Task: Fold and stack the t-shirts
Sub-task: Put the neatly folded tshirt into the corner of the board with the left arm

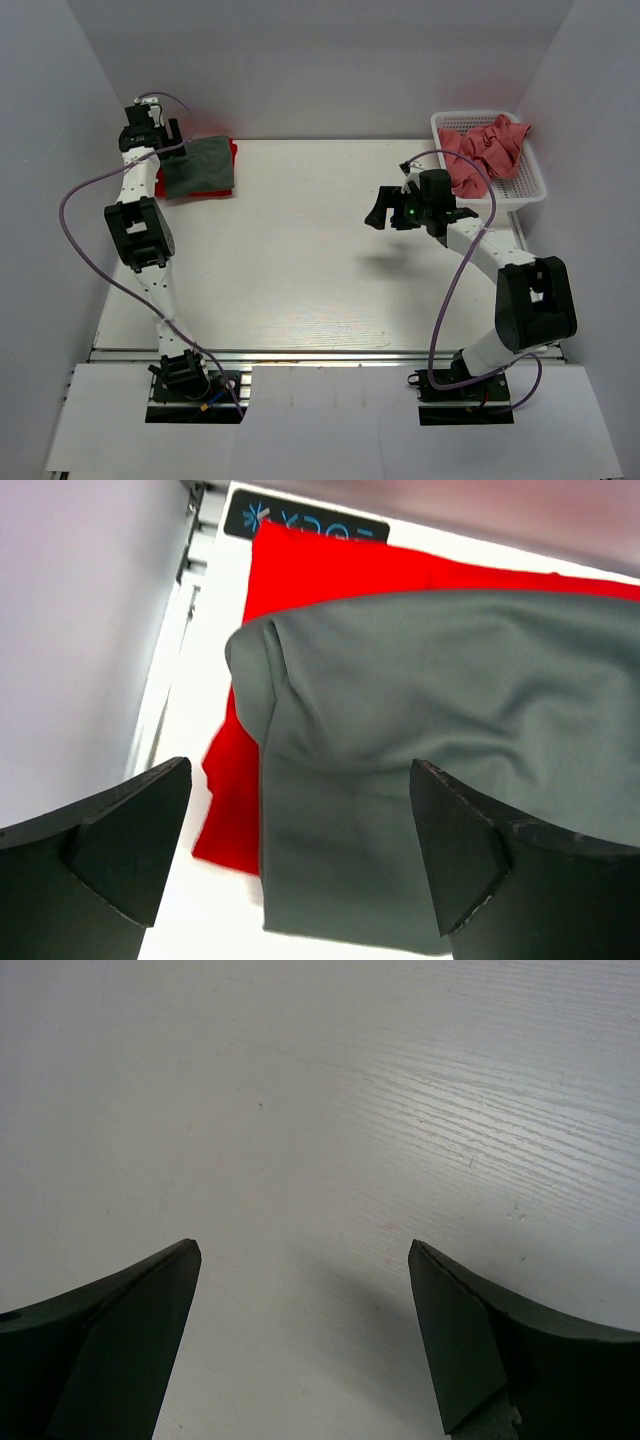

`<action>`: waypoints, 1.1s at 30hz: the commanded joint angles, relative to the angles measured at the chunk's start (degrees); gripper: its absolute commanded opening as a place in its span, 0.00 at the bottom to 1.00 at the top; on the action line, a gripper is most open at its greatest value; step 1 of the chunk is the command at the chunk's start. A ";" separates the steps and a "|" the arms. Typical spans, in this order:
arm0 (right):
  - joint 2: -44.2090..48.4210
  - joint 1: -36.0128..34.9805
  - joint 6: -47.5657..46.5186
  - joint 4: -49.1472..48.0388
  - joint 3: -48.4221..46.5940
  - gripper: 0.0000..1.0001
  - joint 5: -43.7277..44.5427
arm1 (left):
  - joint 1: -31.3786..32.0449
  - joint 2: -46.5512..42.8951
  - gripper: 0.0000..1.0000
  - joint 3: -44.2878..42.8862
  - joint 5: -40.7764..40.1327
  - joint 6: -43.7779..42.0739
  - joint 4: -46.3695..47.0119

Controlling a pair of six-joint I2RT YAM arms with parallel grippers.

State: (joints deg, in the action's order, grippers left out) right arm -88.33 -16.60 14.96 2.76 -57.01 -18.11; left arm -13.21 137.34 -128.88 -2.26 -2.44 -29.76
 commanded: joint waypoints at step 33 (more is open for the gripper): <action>1.24 0.16 -0.28 -1.89 1.38 0.90 -0.70 | -1.73 3.99 0.67 1.16 7.27 4.72 1.89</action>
State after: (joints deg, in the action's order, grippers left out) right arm -86.76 -16.60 14.98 2.48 -55.22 -18.17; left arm -14.61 143.98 -127.42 2.79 3.05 -30.39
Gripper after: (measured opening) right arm 0.902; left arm 0.714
